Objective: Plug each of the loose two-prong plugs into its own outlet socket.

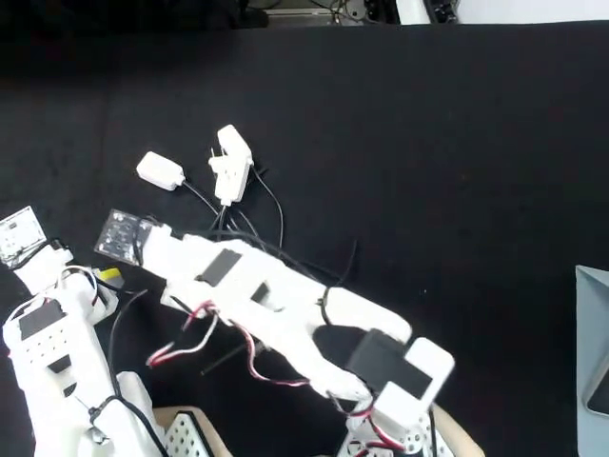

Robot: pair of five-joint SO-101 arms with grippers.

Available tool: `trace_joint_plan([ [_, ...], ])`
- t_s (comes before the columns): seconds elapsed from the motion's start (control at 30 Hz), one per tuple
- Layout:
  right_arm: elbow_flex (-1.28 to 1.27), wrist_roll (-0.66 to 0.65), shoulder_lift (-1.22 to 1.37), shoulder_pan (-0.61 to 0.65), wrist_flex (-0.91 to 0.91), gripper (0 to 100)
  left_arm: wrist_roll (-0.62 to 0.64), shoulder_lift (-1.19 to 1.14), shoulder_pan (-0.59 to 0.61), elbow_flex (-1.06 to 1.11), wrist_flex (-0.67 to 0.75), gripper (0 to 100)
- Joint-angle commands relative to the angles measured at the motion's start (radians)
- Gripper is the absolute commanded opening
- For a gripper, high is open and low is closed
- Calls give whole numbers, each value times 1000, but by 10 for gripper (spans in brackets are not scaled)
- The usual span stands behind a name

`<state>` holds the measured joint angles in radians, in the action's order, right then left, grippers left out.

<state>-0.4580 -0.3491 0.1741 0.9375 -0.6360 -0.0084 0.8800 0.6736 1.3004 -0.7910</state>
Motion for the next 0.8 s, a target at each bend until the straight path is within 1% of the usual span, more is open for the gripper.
trace_joint_plan([
  [0.0,74,0,74,-25,-103,11,6,23,-4,-7,11,295],
  [0.17,113,-8,59,-20,-164,11,6,25,-5,-7,14,295],
  [0.43,62,-8,-220,-17,-172,11,6,28,-5,-7,14,295],
  [0.53,31,-11,-298,5,-170,11,6,28,-5,-7,14,295],
  [0.7,-25,-44,-394,98,-169,11,6,28,-10,-8,14,295],
  [0.77,-44,-48,-433,115,-170,11,6,28,-10,-8,14,295],
])
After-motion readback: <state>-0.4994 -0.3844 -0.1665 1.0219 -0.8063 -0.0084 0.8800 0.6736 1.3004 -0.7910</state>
